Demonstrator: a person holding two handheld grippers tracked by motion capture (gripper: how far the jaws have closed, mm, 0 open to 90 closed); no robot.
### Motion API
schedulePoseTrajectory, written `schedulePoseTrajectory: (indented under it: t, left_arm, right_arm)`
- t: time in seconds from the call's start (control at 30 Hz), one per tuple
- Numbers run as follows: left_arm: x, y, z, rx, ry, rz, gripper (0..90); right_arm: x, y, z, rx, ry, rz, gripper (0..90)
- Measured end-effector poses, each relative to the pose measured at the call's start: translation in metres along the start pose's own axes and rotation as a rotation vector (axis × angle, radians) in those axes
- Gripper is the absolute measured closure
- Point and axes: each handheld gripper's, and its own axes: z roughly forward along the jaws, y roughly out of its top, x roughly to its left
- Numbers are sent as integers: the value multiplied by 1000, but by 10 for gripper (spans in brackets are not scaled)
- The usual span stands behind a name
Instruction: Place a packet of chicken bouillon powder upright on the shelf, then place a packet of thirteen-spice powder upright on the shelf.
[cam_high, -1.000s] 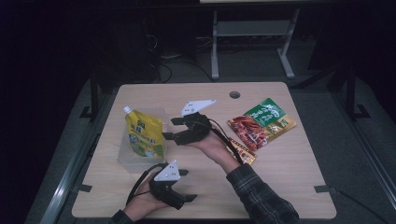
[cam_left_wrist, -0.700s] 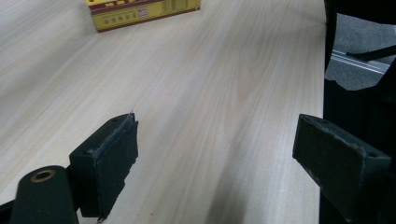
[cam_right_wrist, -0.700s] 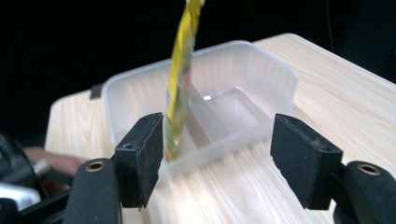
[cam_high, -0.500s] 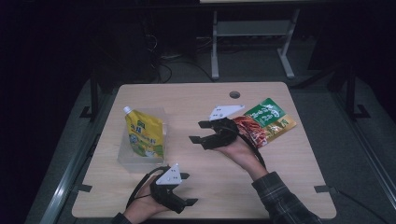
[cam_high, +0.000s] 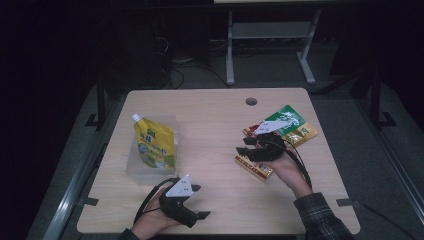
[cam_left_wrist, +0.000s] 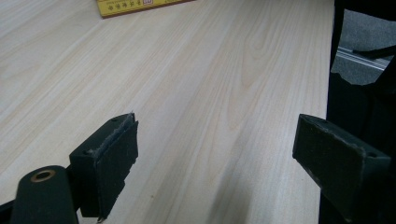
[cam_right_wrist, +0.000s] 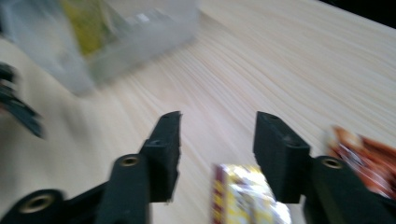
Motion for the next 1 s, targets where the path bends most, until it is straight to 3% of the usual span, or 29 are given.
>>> schedulePoseTrajectory:
  t: [0.2,0.3,0.53,0.77,1.0]
  left_arm:
    - [-1,1,0,-6,-8,-2,135]
    - [-1,1,0,-5,-10,2,135]
    - [0,1,-1,-21,-10,-2,135]
    - [0,1,-1,-28,-11,-6,135]
    - [0,3,0,-30,-21,-6,135]
  right_arm:
    - [-19,-19,2,59,-43,25,827]
    - [-29,-28,6,106,-61,39,876]
    - [-45,-38,13,135,-88,44,900]
    - [-49,-44,26,180,-106,25,900]
    - [-45,-43,33,188,-73,19,900]
